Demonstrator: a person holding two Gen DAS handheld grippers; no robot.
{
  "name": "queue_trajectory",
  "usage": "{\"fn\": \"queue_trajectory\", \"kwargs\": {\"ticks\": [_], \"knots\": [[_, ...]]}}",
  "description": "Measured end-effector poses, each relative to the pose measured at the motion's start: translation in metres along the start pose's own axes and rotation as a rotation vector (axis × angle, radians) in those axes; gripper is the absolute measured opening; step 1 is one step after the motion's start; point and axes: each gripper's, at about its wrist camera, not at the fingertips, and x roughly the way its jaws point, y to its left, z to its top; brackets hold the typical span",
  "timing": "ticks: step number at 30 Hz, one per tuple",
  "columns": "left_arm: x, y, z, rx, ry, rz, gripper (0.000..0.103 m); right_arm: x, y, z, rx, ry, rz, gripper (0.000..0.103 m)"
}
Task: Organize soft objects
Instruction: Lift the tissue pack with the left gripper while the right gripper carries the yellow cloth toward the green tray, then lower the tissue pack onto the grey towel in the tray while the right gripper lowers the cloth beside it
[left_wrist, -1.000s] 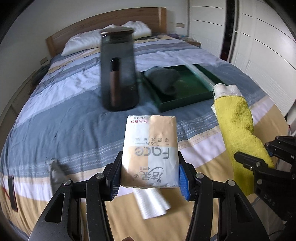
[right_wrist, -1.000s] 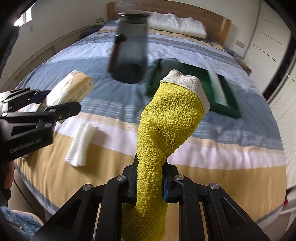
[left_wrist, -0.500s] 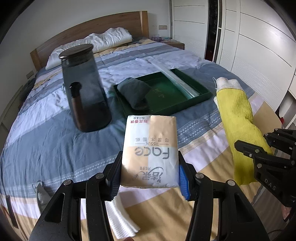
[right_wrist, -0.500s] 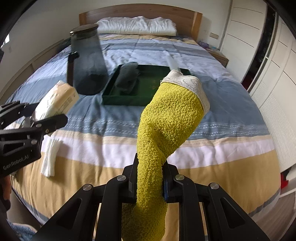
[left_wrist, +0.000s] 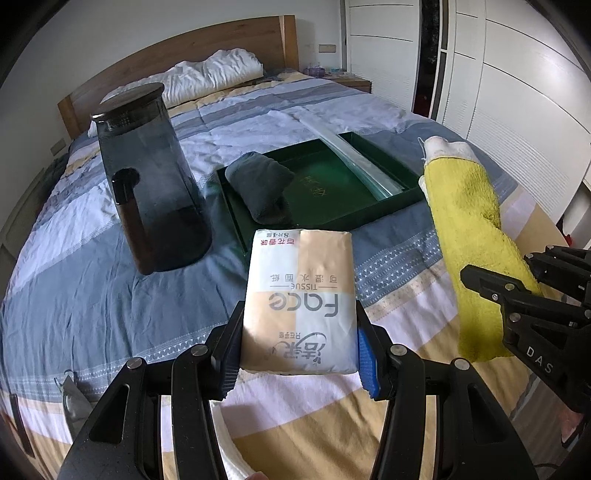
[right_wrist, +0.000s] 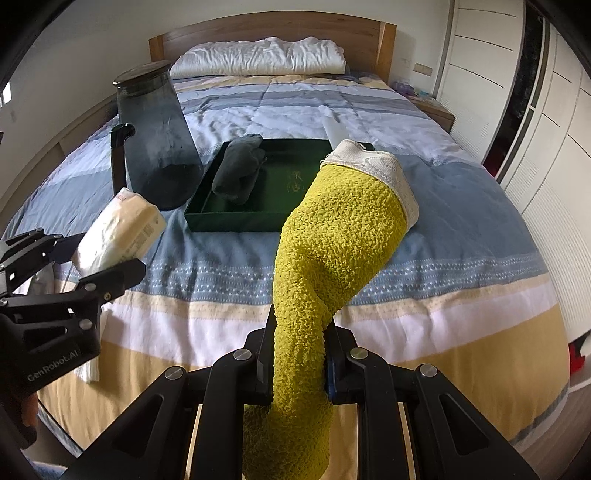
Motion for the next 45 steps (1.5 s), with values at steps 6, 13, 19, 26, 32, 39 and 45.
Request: {"fn": "queue_trajectory", "kwargs": {"ticks": [6, 13, 19, 26, 32, 39, 45], "knots": [[0.007, 0.0, 0.008, -0.016, -0.002, 0.022, 0.046, 0.01, -0.002, 0.011, -0.009, -0.005, 0.007, 0.018], [0.015, 0.001, 0.022, -0.048, -0.014, 0.037, 0.046, 0.021, -0.005, 0.023, -0.016, -0.018, 0.014, 0.018], [0.023, 0.003, 0.033, -0.077, -0.015, 0.053, 0.046, 0.032, -0.004, 0.04, -0.037, -0.035, 0.022, 0.018], [0.038, 0.008, 0.046, -0.118, -0.011, 0.07, 0.046, 0.049, -0.002, 0.062, -0.057, -0.052, 0.036, 0.018], [0.054, 0.015, 0.059, -0.164, -0.01, 0.085, 0.046, 0.064, 0.001, 0.08, -0.074, -0.062, 0.038, 0.018], [0.073, 0.027, 0.073, -0.219, -0.007, 0.102, 0.046, 0.08, 0.008, 0.099, -0.113, -0.073, 0.033, 0.018], [0.084, 0.032, 0.086, -0.242, -0.016, 0.111, 0.046, 0.098, 0.008, 0.112, -0.123, -0.074, 0.024, 0.018]]}}
